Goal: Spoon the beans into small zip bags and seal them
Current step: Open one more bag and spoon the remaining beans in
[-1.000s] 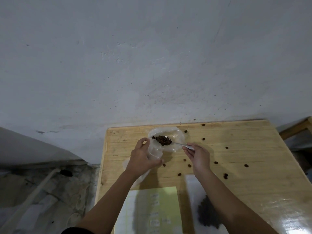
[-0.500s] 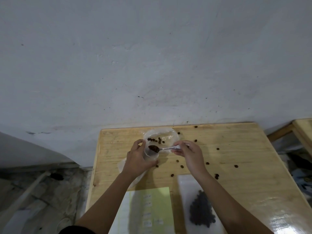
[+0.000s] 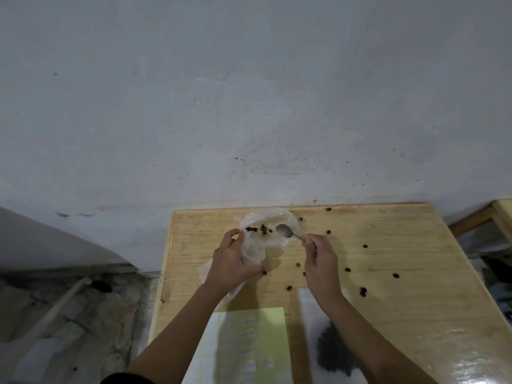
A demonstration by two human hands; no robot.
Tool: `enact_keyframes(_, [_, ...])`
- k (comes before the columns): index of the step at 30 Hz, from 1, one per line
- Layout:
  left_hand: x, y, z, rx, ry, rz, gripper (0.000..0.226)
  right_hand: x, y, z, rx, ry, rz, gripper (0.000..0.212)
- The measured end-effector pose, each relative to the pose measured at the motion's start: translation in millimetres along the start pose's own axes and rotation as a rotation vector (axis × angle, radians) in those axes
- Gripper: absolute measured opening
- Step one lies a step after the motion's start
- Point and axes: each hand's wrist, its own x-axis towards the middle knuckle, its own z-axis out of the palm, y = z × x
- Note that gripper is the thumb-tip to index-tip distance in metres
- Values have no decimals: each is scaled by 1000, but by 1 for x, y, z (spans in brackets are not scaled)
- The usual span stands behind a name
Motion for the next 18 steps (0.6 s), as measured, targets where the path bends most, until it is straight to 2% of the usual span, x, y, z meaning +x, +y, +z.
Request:
enact_keyframes(4, [-1,1,1,-6,-8,1,118,-7,5,19,82,71,116,24])
enact_keyframes(9, [-1,-1,-4,-12,-22,-3,117,-1,10,33,482,143,496,24])
enact_keyframes(14, [0,-5,-10,-82,-79,1,111,2,6,33,662,116,632,22])
enact_keyframes(18, [0,-8,-15,-135,-135,48,96,7,0,37,770,67,780,19])
